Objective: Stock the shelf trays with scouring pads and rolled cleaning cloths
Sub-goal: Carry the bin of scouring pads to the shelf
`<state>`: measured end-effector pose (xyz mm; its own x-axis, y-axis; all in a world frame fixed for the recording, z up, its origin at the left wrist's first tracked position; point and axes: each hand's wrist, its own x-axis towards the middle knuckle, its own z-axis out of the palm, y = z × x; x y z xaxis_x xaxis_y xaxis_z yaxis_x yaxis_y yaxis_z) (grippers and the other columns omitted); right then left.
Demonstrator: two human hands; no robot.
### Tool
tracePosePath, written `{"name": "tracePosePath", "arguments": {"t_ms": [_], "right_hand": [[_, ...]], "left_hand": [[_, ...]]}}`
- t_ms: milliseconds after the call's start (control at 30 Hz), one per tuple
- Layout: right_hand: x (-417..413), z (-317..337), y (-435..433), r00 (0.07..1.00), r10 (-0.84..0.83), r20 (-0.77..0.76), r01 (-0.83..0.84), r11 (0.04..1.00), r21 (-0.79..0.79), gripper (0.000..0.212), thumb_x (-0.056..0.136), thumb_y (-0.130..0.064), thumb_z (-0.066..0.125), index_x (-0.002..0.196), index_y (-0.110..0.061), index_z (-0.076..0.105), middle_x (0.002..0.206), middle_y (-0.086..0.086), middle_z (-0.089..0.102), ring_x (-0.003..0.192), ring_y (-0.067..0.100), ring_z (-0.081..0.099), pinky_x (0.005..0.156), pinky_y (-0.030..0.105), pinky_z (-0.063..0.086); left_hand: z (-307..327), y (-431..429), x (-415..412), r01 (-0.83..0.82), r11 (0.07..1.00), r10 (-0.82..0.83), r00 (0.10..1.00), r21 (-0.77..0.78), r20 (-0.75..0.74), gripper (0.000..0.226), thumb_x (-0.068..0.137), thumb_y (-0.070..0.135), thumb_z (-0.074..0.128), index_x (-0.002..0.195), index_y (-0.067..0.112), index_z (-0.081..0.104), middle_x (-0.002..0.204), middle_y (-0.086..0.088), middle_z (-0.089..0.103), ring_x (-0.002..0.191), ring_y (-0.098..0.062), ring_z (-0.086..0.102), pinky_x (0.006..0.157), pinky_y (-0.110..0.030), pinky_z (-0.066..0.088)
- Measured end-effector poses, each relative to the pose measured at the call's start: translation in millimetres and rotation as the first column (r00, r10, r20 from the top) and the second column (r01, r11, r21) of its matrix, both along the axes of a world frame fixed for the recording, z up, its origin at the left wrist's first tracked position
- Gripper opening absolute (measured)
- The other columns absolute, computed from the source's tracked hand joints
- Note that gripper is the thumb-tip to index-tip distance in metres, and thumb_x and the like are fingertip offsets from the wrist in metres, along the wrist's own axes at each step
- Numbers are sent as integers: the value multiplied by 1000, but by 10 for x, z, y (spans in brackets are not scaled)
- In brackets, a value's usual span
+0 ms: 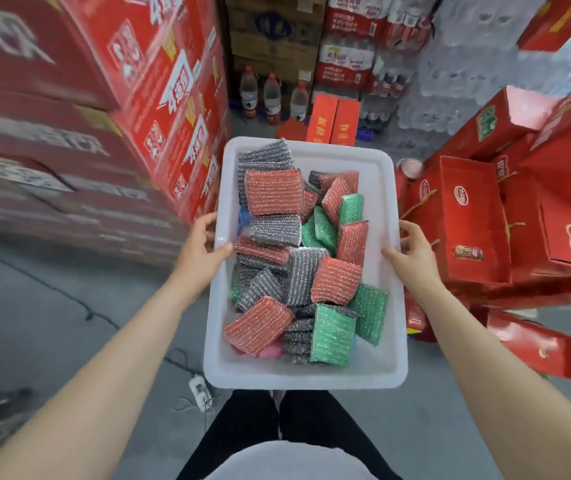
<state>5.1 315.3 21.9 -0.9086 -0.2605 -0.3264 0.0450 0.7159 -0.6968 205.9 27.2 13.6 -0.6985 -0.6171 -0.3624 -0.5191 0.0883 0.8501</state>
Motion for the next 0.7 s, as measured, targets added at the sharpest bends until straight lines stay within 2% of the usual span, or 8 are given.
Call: {"name": "tracePosePath", "arguments": {"t_ms": [67,200,267,333,400,500,600,700], "right_hand": [[169,24,-3,1000,23,-10,-23,1000,-3,49,90,-13,62,135,-20,45,89,-4,54,76,10,54,71,33,47],[458,117,-31,991,133,-13,-133,991,-6,48,87,-14,64,131,-22,46,103,6,58,83,19,58,76,40,52],[600,189,-86,978,205,-33,-205,979,-14,47,86,-16,65,129,-22,47,97,3,59,82,21,61,74,40,53],[774,260,-195,959,280,-45,-281,960,-21,45,87,-14,64,128,-22,47,89,-3,55,77,18,60,69,35,49],[976,325,-356,935,354,-29,-355,934,-46,43,87,-13,63,126,-23,47,87,-3,53,75,17,57,71,37,51],[1293,383,-680,881,473,-26,-473,877,-80,41,85,-13,62,122,-25,49,86,3,56,80,29,63,71,45,54],[1625,425,-1100,813,581,-24,-580,807,-111,39,84,-12,63,120,-24,52,87,1,59,80,25,62,70,42,54],[1972,448,-1603,737,675,-37,-674,730,-110,42,82,-15,64,122,-26,53,90,-1,62,82,22,63,71,40,55]], "left_hand": [[28,90,264,-39,999,39,999,-16,-6,53,91,7,62,138,21,40,115,-1,56,95,-11,53,71,-19,39],[72,323,874,-188,980,190,981,-64,26,54,90,9,63,138,20,43,115,1,57,98,-19,55,78,-30,42],[97,470,1204,-268,962,269,963,-62,11,54,89,7,64,138,16,44,116,-3,56,101,-24,54,79,-29,42],[150,609,1548,-352,934,354,935,-51,17,54,90,7,63,139,17,43,112,-4,56,97,-21,53,70,-24,41],[208,714,1898,-449,893,450,893,-31,28,53,91,9,62,139,19,43,104,0,55,90,-17,52,64,-22,38],[296,782,2416,-564,825,565,824,-37,37,52,92,11,62,139,21,43,108,-3,56,95,-21,54,64,-22,37],[372,733,2889,-668,742,670,742,-55,15,52,91,10,62,139,19,44,112,-6,58,84,-13,53,64,-23,37],[511,638,3329,-747,654,753,658,-114,11,51,91,12,63,138,18,46,112,-1,58,86,-13,53,69,-27,38]]}}
